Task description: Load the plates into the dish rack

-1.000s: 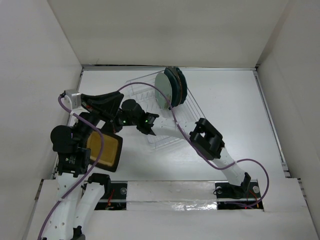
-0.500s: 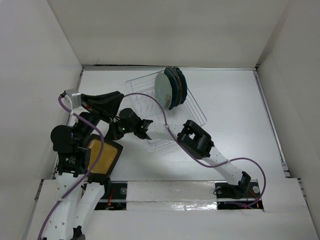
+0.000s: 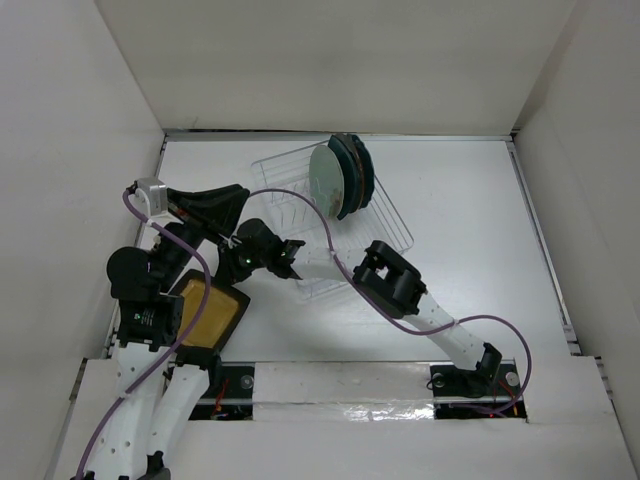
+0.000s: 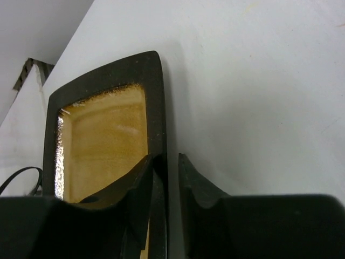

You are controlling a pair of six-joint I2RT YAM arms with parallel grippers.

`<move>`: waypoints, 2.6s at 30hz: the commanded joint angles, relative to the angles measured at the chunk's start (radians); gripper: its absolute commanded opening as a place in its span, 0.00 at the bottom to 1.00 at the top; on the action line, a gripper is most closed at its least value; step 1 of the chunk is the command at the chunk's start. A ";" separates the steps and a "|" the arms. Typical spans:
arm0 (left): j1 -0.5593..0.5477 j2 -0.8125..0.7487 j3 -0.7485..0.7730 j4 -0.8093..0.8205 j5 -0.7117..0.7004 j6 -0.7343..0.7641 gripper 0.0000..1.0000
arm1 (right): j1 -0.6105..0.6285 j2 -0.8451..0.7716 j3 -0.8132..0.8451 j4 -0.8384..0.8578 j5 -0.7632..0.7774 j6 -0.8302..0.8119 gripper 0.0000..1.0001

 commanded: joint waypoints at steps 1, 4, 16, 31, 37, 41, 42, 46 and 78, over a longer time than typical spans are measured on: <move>-0.007 -0.001 -0.005 0.041 -0.003 0.011 0.22 | 0.007 -0.002 -0.031 -0.067 -0.019 -0.042 0.33; -0.007 -0.002 -0.009 0.036 -0.006 0.013 0.22 | 0.007 -0.006 -0.043 -0.078 -0.032 -0.044 0.41; -0.007 -0.012 -0.012 0.038 -0.006 0.014 0.22 | 0.016 0.019 0.006 -0.271 -0.155 -0.133 0.46; -0.007 -0.015 -0.005 0.033 -0.019 0.019 0.23 | 0.025 -0.028 -0.014 -0.228 -0.224 -0.130 0.00; -0.007 -0.012 0.013 0.030 -0.020 0.018 0.22 | 0.034 -0.202 -0.200 0.109 -0.258 0.049 0.00; -0.007 -0.004 0.042 0.020 -0.019 0.016 0.22 | 0.035 -0.269 -0.266 0.309 -0.289 0.163 0.00; -0.007 -0.004 0.045 0.016 -0.019 0.014 0.22 | 0.035 -0.276 -0.273 0.327 -0.292 0.178 0.00; -0.007 -0.010 0.048 0.013 -0.034 0.013 0.22 | 0.035 -0.295 -0.275 0.389 -0.302 0.244 0.00; -0.007 -0.024 0.183 -0.085 -0.038 -0.028 0.24 | -0.039 -0.332 -0.155 0.280 -0.092 0.171 0.00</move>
